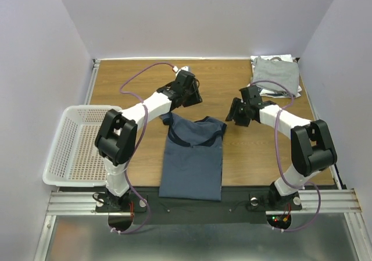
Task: Fold and stack the tank tops
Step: Fold the tank top
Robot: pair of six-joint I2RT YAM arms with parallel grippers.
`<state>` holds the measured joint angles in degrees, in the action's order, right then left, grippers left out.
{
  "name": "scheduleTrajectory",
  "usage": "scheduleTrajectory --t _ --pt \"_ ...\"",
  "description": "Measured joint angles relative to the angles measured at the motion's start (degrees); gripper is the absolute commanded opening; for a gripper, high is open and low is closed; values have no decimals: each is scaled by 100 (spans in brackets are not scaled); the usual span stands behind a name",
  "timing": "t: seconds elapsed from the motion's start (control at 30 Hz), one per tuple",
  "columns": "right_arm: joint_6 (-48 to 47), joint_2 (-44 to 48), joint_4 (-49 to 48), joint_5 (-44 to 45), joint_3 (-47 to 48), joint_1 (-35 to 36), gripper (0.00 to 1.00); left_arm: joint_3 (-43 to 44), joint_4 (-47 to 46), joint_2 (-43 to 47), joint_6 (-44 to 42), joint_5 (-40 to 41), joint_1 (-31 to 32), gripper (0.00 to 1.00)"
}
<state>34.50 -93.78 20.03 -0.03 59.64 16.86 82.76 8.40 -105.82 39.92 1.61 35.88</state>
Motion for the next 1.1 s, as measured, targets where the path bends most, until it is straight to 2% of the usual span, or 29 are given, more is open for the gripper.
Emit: scheduleTrajectory --t 0.23,0.53,0.67,0.7,0.77,0.8,0.9,1.1 --pt "66 177 -175 -669 -793 9 59 -407 33 -256 -341 -732 44 42" --pt "66 -105 -614 -988 -612 107 56 -953 -142 -256 -564 -1145 422 41" --pt "72 -378 -728 -1008 -487 219 43 -953 -214 -256 -614 -1226 457 41" --pt "68 -446 -758 -1003 -424 238 33 -953 -219 -256 -627 -1235 457 40" --pt "76 -542 -785 -990 -352 243 21 -955 -225 -256 -647 -1237 455 39" --pt "70 -573 -789 -968 -332 249 18 -964 -234 -256 -647 -1237 455 38" --pt "59 -603 -785 -828 -262 273 13 -1034 -262 -256 -673 -1237 452 37" --pt "15 -321 -769 -396 -192 273 11 -1300 -254 -256 -708 -1235 459 35"
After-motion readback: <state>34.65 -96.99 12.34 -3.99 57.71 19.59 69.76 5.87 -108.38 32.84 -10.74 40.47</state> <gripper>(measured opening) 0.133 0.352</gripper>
